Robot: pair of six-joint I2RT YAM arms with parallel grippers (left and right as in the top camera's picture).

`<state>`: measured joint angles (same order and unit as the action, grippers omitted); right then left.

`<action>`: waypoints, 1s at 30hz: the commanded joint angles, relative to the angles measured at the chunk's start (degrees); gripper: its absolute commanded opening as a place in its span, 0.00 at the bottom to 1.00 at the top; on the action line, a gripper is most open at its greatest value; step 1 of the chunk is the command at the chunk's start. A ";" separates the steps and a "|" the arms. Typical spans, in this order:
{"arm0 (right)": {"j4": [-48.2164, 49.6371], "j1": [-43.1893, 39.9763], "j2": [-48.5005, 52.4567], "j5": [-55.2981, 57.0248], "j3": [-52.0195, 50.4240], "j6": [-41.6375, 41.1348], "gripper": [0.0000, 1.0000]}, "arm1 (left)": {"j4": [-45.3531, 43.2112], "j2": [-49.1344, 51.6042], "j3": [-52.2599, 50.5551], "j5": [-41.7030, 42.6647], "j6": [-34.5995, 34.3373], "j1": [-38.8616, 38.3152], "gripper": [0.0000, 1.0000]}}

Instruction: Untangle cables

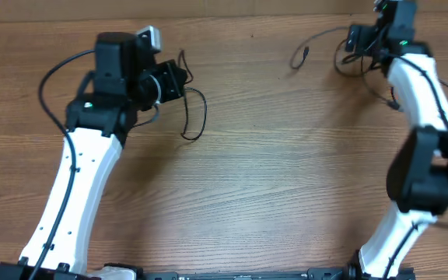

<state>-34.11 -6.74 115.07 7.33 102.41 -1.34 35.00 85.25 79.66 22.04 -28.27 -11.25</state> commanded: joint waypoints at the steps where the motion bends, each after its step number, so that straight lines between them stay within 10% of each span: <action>1: -5.16 -0.11 -8.76 -0.35 2.82 -3.41 1.00 | -0.02 2.21 1.46 -0.13 1.33 -3.17 0.04; 13: -31.80 -0.87 -21.03 -9.57 2.82 -11.02 1.00 | -0.76 8.96 1.46 1.31 2.51 -13.68 0.04; 21: -42.80 -0.61 -21.14 -15.17 1.77 -11.19 1.00 | -13.27 14.16 1.46 16.94 2.67 -19.45 0.07; 23: -42.71 -0.61 -21.16 -17.86 1.77 -11.30 1.00 | -9.64 14.43 1.46 13.20 4.20 -19.23 0.28; 24: -42.56 0.52 -21.14 -25.81 1.16 -11.30 1.00 | -0.90 13.84 1.68 1.18 4.31 -15.61 0.65; 25: -41.99 1.20 -21.14 -26.58 0.50 -11.32 1.00 | 0.00 13.49 1.88 0.83 4.31 -14.47 0.81; 30: -39.65 5.03 -21.03 -28.22 -3.80 -16.35 1.00 | 0.81 10.69 4.26 6.40 4.07 -7.72 1.00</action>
<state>-74.46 -4.58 95.57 -16.21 101.54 -13.98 35.75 99.11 80.90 28.21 -25.26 -23.44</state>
